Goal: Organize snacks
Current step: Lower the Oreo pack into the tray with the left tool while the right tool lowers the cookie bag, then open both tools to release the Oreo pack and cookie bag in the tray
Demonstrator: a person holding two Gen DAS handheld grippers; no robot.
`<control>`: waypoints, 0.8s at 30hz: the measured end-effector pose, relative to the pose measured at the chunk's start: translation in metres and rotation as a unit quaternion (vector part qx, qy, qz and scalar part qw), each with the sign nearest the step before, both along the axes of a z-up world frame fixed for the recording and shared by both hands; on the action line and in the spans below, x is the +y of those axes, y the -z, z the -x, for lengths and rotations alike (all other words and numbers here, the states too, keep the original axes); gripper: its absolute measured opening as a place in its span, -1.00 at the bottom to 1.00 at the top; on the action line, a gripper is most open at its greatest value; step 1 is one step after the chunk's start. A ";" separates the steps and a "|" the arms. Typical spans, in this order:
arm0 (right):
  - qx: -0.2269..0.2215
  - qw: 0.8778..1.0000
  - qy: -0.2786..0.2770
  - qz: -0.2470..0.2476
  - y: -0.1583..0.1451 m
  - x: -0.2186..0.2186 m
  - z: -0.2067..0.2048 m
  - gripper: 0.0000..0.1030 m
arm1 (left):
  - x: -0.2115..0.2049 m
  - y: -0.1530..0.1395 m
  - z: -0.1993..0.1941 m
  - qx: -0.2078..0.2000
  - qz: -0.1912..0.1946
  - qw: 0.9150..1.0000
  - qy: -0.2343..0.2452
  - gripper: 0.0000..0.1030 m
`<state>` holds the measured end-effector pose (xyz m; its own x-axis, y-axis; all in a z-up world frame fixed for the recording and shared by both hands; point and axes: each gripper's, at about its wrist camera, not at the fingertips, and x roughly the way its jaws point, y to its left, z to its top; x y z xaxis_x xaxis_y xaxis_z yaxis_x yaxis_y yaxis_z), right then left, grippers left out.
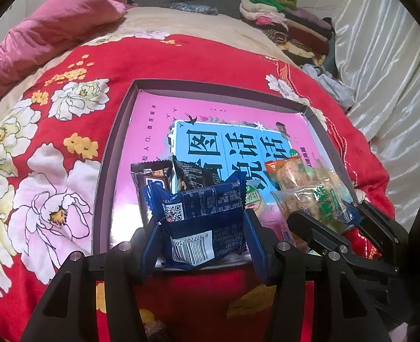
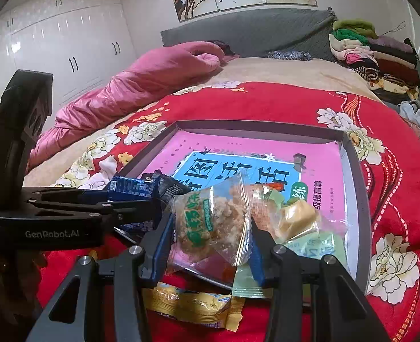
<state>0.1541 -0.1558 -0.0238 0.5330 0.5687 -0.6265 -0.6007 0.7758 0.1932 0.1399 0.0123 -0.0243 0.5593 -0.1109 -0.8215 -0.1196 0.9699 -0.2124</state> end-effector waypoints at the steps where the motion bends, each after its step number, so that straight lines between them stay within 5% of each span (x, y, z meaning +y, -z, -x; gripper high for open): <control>1: -0.002 1.000 0.001 0.001 0.000 0.000 0.000 -0.07 | 0.000 0.000 0.000 0.000 0.001 1.000 0.000 0.09; 15: -0.020 1.000 0.016 0.001 -0.009 -0.006 0.004 0.18 | 0.002 -0.005 0.004 -0.002 0.009 1.000 0.001 0.10; 24: -0.039 0.999 0.025 -0.024 -0.025 -0.019 0.013 0.28 | 0.013 -0.021 0.013 -0.021 0.018 1.000 -0.002 0.29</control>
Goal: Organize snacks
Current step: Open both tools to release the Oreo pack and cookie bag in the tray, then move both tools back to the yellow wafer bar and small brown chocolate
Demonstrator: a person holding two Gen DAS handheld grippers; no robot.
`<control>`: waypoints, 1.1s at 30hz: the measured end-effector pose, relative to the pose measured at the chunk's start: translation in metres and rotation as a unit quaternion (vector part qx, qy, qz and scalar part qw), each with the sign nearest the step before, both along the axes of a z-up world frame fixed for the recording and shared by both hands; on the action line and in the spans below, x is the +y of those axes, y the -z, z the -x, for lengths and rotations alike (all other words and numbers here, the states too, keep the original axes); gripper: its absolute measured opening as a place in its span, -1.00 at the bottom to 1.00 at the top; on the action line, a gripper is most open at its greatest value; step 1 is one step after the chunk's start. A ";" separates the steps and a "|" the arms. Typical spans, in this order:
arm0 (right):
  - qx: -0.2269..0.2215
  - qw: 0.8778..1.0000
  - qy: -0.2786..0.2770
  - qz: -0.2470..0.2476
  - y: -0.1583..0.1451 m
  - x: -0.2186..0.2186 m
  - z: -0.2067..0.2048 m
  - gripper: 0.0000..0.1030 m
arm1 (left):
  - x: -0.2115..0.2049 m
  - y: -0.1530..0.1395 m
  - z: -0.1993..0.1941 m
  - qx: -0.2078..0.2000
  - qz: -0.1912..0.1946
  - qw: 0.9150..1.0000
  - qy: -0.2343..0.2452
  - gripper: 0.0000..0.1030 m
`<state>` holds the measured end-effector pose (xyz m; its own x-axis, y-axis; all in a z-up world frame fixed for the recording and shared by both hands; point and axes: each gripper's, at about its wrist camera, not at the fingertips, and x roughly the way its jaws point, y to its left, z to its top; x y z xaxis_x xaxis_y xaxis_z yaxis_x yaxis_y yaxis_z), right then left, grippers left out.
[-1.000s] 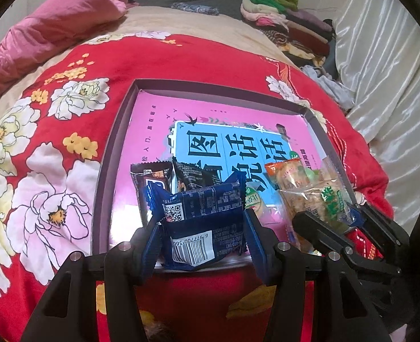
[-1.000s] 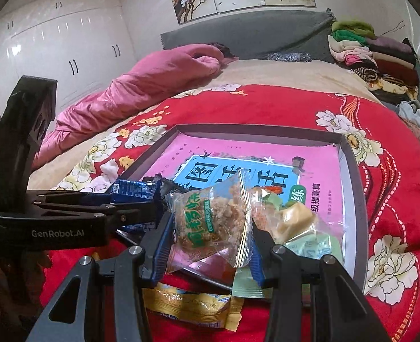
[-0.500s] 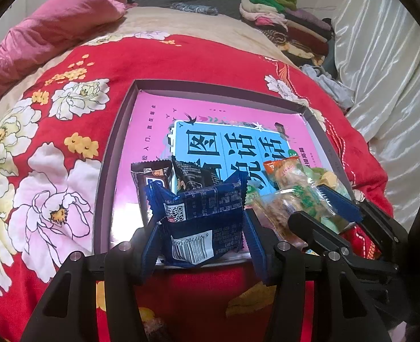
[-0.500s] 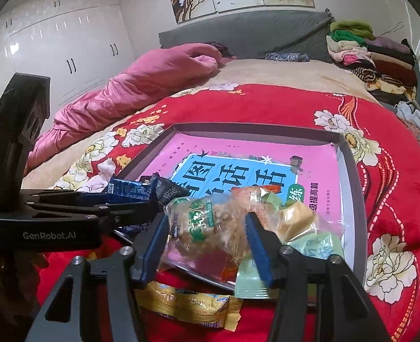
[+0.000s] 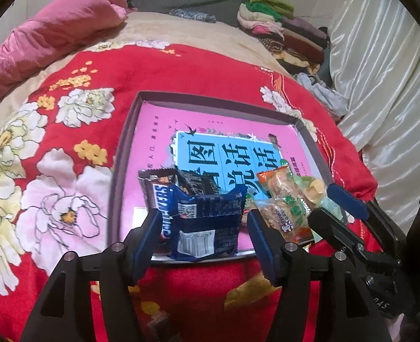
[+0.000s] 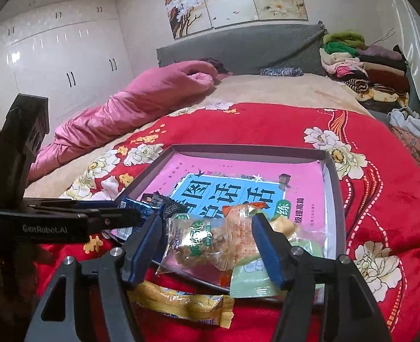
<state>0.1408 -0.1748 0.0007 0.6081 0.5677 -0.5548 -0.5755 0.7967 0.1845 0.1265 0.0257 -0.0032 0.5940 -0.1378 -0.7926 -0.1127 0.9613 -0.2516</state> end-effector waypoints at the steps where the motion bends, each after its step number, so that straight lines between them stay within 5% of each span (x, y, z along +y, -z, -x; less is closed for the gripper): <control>1: -0.001 1.000 -0.001 -0.001 -0.001 -0.001 0.002 0.28 | 0.002 -0.003 0.002 -0.002 0.000 1.000 -0.001 0.35; 19: 0.003 1.000 -0.022 0.017 -0.008 -0.008 0.040 0.33 | 0.041 -0.005 0.053 0.024 0.004 0.999 -0.028 0.42; 33: 0.061 0.998 -0.010 0.026 0.011 -0.011 0.046 0.33 | 0.023 0.017 0.072 0.060 0.006 0.998 -0.002 0.42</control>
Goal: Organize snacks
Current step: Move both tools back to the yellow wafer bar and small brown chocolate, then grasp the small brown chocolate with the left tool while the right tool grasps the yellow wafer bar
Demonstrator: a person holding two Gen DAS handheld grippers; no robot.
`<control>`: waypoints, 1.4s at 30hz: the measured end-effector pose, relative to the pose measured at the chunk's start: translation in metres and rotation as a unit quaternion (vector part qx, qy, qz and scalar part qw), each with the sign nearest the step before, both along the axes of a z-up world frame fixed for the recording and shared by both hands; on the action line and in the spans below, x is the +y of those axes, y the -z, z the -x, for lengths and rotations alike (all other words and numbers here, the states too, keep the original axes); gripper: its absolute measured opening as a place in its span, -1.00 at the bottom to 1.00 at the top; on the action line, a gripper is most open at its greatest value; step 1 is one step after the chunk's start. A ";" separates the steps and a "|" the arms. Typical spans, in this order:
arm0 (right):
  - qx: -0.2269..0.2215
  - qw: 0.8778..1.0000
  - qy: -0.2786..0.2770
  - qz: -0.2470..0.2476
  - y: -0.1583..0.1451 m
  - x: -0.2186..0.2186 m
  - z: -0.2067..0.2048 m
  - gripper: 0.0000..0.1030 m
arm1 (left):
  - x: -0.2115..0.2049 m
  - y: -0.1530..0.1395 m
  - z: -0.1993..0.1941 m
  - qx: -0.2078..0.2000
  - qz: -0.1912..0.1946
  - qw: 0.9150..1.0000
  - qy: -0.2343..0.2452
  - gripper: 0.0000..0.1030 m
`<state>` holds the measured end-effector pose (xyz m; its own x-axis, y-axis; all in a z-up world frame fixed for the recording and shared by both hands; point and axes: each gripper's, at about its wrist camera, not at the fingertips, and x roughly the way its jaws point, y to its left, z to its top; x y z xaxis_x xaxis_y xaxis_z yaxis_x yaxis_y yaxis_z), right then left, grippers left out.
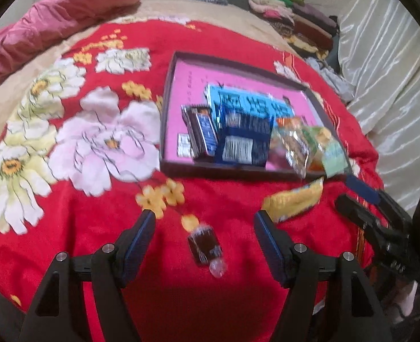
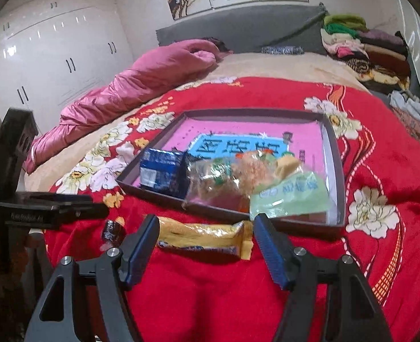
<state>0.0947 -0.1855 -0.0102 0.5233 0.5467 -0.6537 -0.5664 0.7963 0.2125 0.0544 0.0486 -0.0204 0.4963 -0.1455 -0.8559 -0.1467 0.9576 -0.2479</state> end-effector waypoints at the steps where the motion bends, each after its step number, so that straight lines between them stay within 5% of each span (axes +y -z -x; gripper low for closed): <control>1: 0.007 1.000 0.001 -0.001 0.002 -0.001 -0.002 0.33 | -0.001 0.003 0.001 0.003 -0.001 1.000 0.002 0.42; 10: 0.069 0.998 0.001 -0.001 0.030 -0.001 -0.021 0.33 | -0.010 0.025 0.000 0.026 0.002 1.000 0.011 0.42; 17: 0.080 0.996 -0.025 0.013 0.046 0.012 -0.034 0.58 | -0.016 0.034 -0.001 0.031 -0.001 0.999 0.017 0.42; 22: 0.074 0.996 -0.035 0.024 0.050 0.018 -0.032 0.59 | -0.017 0.038 -0.003 0.031 -0.001 0.999 0.012 0.42; 25: 0.070 0.997 -0.036 0.020 0.048 0.017 -0.030 0.42 | -0.020 0.040 -0.005 0.030 -0.006 0.999 0.012 0.41; 27: 0.070 0.997 -0.044 0.006 0.044 0.016 -0.028 0.05 | -0.020 0.040 -0.005 0.029 -0.007 0.999 0.013 0.42; 29: 0.077 0.995 -0.061 -0.013 0.041 0.016 -0.024 -0.05 | -0.021 0.040 -0.005 0.028 -0.009 0.999 0.013 0.41; 37: 0.065 0.990 -0.122 0.002 0.039 0.037 -0.003 -0.17 | -0.017 0.043 -0.005 0.032 -0.007 0.999 0.012 -0.08; 42: 0.106 0.985 -0.134 -0.030 0.052 0.045 -0.020 -0.12 | -0.012 0.046 -0.006 0.035 -0.001 0.999 0.006 -0.24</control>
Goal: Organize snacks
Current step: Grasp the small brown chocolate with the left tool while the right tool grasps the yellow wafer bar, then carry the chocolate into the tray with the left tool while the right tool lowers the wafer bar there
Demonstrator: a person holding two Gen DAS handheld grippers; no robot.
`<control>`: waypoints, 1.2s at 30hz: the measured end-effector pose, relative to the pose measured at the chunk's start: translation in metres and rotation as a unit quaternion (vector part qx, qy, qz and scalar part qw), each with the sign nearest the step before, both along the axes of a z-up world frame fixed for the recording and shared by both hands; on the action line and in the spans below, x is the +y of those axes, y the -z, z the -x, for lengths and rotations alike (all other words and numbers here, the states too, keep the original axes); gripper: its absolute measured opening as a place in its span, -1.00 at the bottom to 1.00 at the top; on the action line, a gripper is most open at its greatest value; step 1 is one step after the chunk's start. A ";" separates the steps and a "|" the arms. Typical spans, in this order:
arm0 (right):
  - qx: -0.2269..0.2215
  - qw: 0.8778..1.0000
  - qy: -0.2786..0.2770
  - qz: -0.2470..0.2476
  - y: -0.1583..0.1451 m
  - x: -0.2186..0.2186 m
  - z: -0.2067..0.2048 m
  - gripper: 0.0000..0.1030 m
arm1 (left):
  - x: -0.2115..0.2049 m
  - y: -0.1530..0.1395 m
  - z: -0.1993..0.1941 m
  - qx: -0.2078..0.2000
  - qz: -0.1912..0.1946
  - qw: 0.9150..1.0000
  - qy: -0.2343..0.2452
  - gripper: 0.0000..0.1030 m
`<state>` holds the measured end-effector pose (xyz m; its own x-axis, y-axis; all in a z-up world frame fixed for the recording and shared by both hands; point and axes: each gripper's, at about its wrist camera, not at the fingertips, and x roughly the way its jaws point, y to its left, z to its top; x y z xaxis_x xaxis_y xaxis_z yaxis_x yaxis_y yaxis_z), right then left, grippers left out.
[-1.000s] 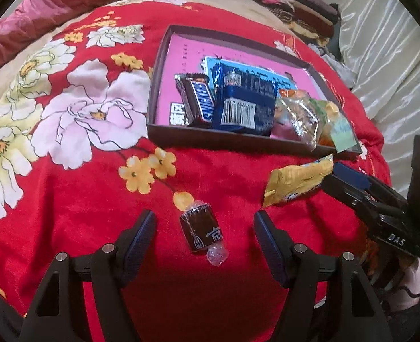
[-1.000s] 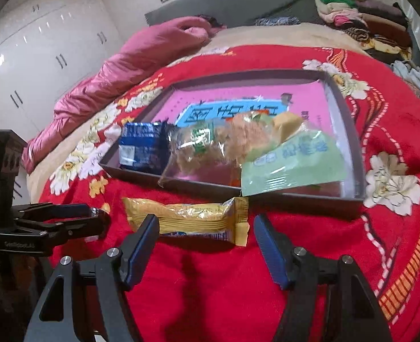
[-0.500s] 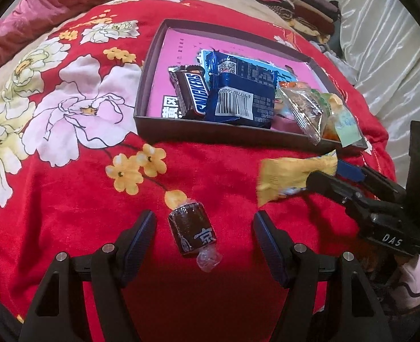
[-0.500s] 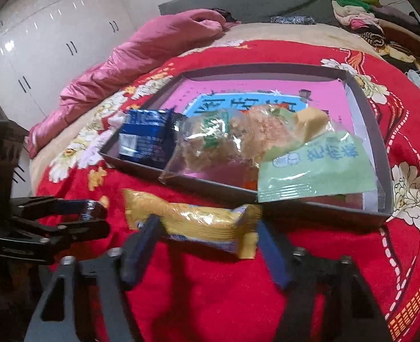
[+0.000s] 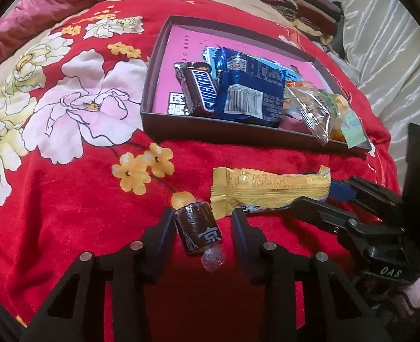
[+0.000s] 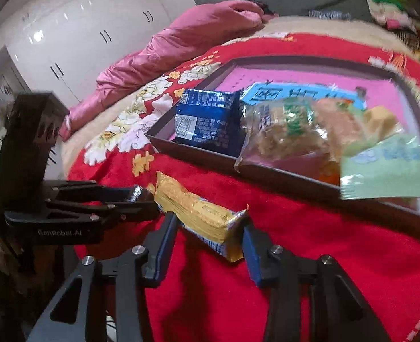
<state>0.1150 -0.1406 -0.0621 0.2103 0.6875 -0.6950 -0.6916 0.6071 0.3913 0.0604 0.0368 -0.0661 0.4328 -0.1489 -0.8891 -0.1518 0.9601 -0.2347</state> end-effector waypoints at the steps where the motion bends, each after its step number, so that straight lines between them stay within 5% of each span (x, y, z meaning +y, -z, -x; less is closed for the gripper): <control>1: 0.012 1.000 0.001 -0.012 0.002 0.000 -0.004 -0.12 | 0.001 0.000 0.000 0.000 0.002 1.000 -0.002 -0.26; 11: -0.006 0.999 0.009 -0.030 -0.010 -0.004 -0.003 -0.42 | 0.009 0.001 0.001 -0.002 0.019 1.000 -0.004 -0.36; 26: -0.098 0.986 0.090 -0.105 -0.067 -0.053 0.008 -0.42 | -0.003 -0.054 0.001 -0.062 0.024 0.998 0.003 -0.36; 36: -0.111 0.973 0.163 -0.122 -0.076 -0.088 -0.011 -0.42 | -0.009 -0.086 -0.020 -0.102 0.005 0.995 0.001 -0.36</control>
